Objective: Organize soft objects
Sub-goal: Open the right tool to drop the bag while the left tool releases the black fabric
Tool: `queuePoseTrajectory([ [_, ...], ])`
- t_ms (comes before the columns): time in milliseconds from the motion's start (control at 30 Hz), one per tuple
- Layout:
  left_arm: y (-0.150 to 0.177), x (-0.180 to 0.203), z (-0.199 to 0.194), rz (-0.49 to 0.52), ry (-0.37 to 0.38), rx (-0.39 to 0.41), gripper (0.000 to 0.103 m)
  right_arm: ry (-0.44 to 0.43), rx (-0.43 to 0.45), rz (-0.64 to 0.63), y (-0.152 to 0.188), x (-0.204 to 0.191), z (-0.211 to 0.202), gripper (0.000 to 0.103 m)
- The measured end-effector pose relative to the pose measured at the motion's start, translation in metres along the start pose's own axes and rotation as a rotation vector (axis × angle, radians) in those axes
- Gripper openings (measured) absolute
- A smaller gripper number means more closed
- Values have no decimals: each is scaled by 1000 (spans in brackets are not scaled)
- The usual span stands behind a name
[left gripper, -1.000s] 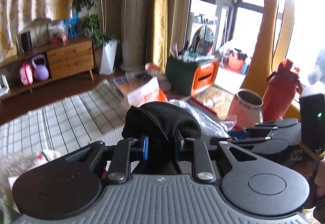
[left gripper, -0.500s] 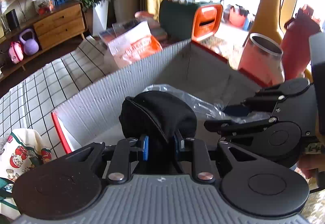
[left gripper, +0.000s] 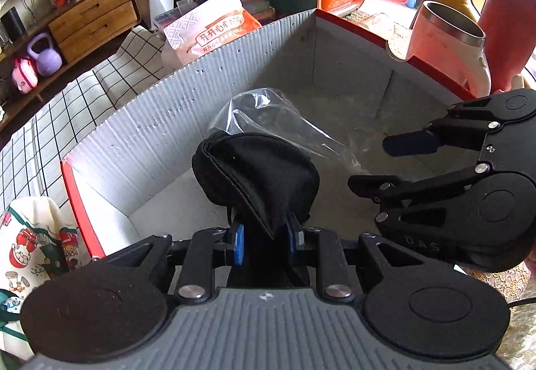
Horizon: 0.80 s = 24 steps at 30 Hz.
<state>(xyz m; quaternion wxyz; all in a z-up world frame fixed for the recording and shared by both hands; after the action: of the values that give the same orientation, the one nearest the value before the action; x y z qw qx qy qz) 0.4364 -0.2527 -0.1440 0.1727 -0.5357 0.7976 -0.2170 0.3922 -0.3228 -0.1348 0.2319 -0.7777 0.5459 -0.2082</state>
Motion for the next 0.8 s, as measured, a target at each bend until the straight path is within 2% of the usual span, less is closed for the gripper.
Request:
queuePoseTrajectory([
  [100,0,-1,-2,-7,-13,10,23,4,6,7,0,2,-2,50],
  [233,0,-4,-8,-33,-16,13,29,0,17,19,-1,3,-7,56],
  [400,2,-6,-18,-42,-25,34,29,5,44,31,-2,3,-20,62],
  [567,3,-7,-32,-49,-25,63,30,-15,67,65,-3,3,-34,63],
  [600,3,-7,-35,-51,-24,70,33,-17,75,67,-3,2,-38,64],
  [633,3,-8,-39,-54,-21,78,46,-20,82,70,-3,2,-41,68],
  [700,3,-10,-48,-64,-34,102,60,-20,94,81,-3,1,-47,68],
  [800,5,-14,-60,-76,-26,127,62,-30,113,93,-3,0,-57,70],
])
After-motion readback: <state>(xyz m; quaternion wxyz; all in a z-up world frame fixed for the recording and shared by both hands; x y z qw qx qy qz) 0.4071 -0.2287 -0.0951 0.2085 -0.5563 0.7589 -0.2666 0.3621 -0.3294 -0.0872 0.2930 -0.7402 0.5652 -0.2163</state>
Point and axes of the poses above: each gripper's, at about its wrist camera, not at the fingertips, and z roughly the way its jaws point, x to its right, y to its underside, the point moved 7 cm from there along z, roughly the way its jaws point
